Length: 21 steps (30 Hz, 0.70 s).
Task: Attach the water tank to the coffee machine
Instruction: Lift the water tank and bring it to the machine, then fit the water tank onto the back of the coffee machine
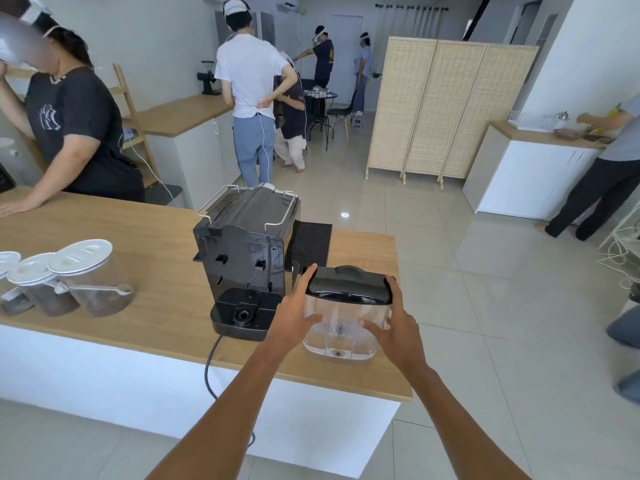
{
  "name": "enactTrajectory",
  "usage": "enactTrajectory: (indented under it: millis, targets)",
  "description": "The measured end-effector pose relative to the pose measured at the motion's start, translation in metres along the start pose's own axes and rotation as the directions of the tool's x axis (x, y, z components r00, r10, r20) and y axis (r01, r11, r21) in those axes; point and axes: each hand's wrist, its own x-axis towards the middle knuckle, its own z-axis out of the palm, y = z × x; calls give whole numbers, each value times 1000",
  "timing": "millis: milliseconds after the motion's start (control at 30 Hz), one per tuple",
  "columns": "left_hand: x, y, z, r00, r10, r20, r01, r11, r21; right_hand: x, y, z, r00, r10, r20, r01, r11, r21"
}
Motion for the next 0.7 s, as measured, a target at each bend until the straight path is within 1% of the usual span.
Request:
enactTrajectory:
  millis: [200, 367, 533, 633, 700]
  targets:
    - [-6, 3, -34, 990, 80, -115, -87, 994, -62, 0, -39, -8, 998, -48, -50, 48, 999, 0]
    - [-5, -15, -72, 976, 130, -175, -140, 989, -45, 11, -85, -5, 994, -101, -29, 101, 995, 8]
    - [0, -38, -116, 962, 168, -216, -198, 972, -123, 17, -118, 26, 993, -110, -44, 112, 992, 58]
    - [4, -56, -143, 965, 150, -217, -192, 963, -189, 21, -142, 49, 993, -104, -54, 110, 989, 104]
    - [6, -68, -162, 959, 156, -238, -202, 961, -186, 25, -158, 66, 994, -95, -57, 101, 989, 106]
